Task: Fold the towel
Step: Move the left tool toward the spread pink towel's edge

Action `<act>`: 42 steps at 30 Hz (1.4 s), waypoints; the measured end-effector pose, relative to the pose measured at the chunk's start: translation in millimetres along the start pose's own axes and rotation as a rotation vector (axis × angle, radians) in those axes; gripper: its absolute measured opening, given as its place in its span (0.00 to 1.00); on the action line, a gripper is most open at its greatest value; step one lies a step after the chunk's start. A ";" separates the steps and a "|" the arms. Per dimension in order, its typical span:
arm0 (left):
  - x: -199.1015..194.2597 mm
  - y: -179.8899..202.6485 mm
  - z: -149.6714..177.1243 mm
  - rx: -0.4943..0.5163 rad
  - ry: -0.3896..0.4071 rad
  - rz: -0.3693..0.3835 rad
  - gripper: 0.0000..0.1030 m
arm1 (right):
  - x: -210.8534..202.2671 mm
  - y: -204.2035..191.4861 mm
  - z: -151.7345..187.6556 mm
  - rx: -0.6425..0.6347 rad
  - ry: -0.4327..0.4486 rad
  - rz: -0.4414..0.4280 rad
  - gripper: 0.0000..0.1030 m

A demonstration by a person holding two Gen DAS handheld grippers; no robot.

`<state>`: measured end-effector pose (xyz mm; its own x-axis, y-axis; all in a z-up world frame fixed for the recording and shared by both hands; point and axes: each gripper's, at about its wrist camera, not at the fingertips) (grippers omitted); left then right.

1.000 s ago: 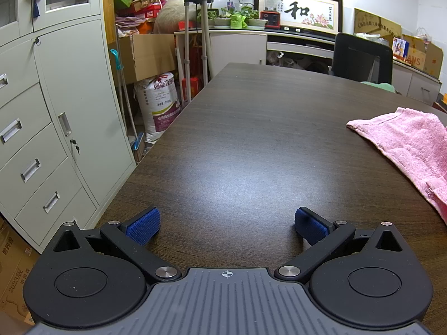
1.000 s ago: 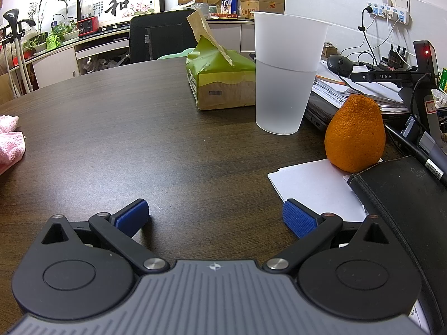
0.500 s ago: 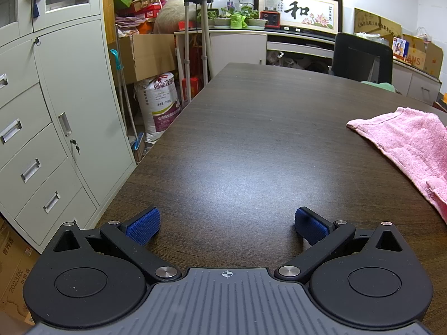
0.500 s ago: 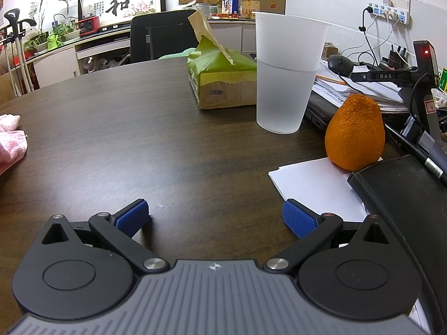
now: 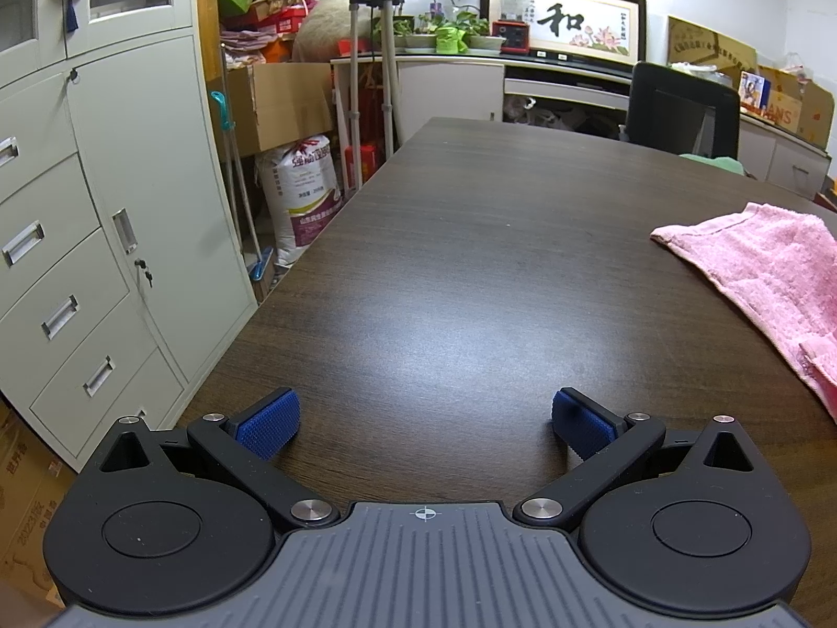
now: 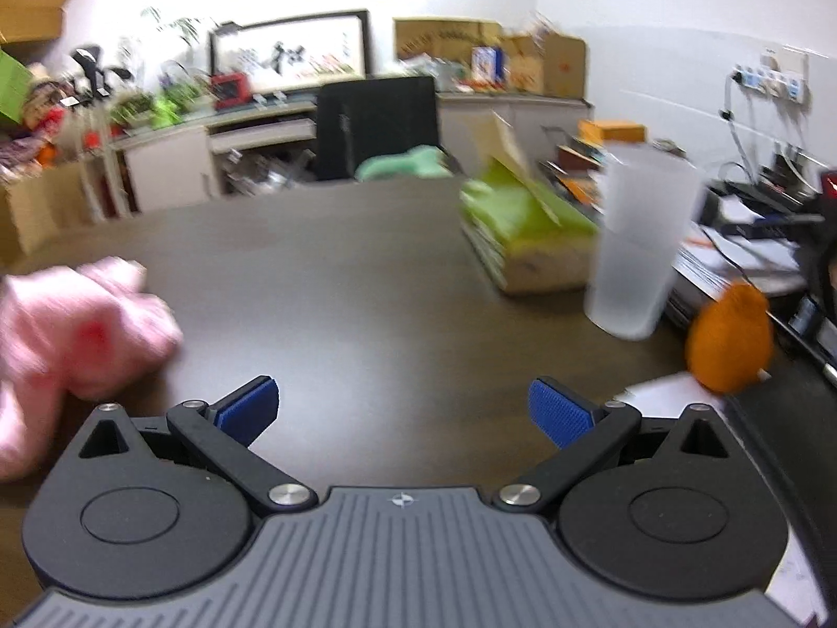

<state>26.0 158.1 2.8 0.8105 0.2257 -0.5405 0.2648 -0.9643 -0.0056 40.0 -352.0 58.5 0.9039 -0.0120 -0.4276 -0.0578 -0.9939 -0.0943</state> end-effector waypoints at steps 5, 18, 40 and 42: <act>-0.6 1.8 0.2 -0.010 0.000 -0.015 1.00 | 18.0 -29.9 -15.4 0.030 0.019 -0.053 1.00; 0.2 12.9 -2.2 -0.034 -0.001 -0.055 1.00 | 63.6 -40.2 -12.7 0.099 0.043 -0.119 1.00; -6.0 77.5 -5.7 0.028 0.011 0.000 1.00 | 60.3 -54.7 5.5 0.019 0.016 -0.124 1.00; -10.7 87.8 -6.4 0.052 0.025 0.012 1.00 | 59.6 -56.3 5.5 0.013 0.020 -0.117 1.00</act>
<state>44.0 72.0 13.4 0.8264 0.2164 -0.5199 0.2275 -0.9728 -0.0433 94.8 -296.1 33.3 0.9129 0.1019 -0.3953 0.0433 -0.9871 -0.1544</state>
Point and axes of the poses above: each gripper's, at about its wrist camera, not at the fingertips, and x roughly the way its jaws point, y to its right, z to its underside, and after that the axes turned 7 degrees about y, right-handed
